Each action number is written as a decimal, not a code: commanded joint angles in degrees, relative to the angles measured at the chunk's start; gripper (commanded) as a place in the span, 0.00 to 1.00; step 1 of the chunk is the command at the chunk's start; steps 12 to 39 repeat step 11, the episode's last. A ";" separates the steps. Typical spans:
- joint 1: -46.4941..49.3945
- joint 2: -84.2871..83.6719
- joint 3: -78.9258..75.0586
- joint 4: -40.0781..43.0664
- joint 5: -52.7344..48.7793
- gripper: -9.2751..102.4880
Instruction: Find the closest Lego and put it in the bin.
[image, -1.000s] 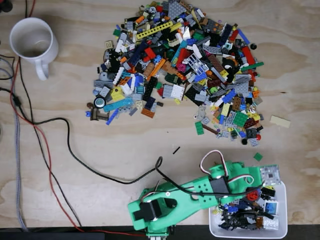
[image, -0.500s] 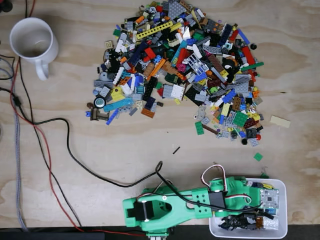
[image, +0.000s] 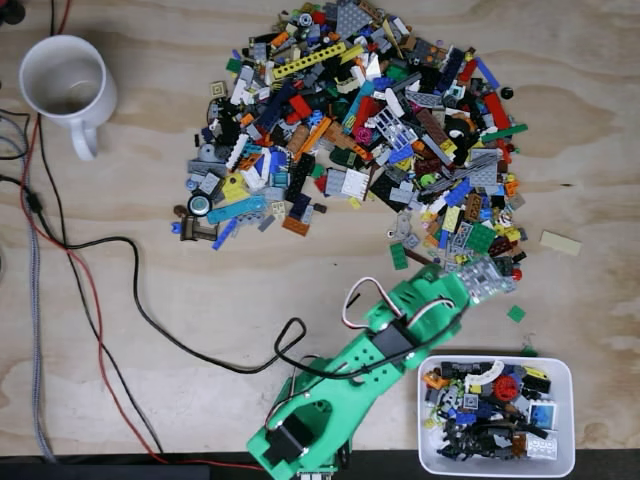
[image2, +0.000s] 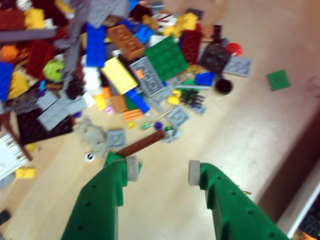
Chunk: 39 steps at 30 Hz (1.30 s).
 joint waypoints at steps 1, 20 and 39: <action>-15.29 1.05 -0.44 0.18 2.37 0.23; -31.38 0.00 4.31 -1.76 4.57 0.24; -31.38 0.00 4.31 -1.76 4.57 0.24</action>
